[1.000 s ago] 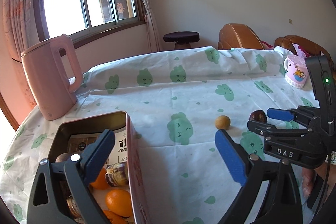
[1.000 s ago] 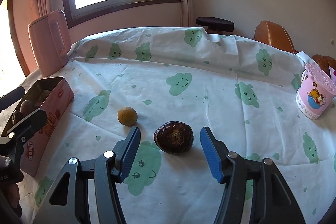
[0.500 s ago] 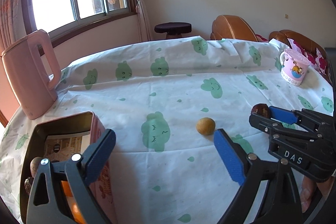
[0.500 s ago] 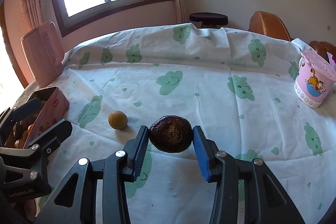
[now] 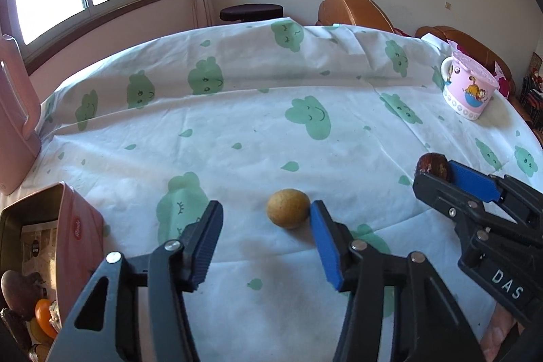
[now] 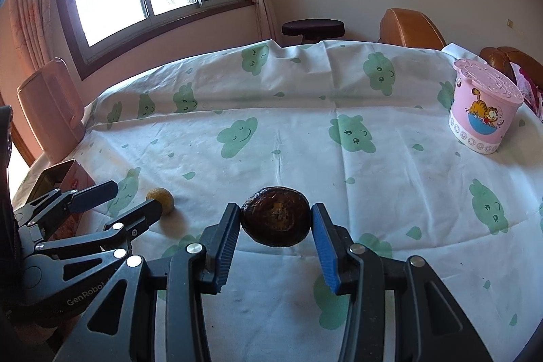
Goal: Organize fruits
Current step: 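Grasp a small tan round fruit with the left tool while the right tool grasps a dark brown fruit, then carry the small tan fruit and the dark brown fruit over the tin with both tools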
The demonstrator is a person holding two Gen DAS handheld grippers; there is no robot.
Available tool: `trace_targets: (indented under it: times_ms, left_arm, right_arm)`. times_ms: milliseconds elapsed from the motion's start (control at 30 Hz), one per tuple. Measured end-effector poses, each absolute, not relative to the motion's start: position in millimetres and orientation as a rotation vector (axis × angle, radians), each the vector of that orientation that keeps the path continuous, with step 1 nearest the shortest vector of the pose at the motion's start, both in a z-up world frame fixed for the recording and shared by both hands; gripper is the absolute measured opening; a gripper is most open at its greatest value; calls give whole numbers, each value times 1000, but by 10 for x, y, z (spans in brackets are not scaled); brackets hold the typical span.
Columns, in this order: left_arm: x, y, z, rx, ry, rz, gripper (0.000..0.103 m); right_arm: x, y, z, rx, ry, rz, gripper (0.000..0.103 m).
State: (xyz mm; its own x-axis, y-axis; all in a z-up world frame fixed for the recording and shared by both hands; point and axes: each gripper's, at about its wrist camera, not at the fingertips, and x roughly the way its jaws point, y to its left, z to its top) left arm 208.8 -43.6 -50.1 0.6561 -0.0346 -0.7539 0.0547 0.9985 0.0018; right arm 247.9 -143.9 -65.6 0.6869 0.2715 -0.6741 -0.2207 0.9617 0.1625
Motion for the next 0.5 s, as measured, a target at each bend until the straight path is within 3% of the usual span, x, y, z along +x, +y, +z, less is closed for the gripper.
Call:
trace_targets:
  times_ms: [133,500]
  left_arm:
    - [2146,-444,-534,7,880,-80,31]
    - [2050,-406,-442,-15,813,-96,29]
  right_arm:
    - [2475,-1418,-658,61,768,280,45]
    - [2443,-1336,-633,26,753,322,45]
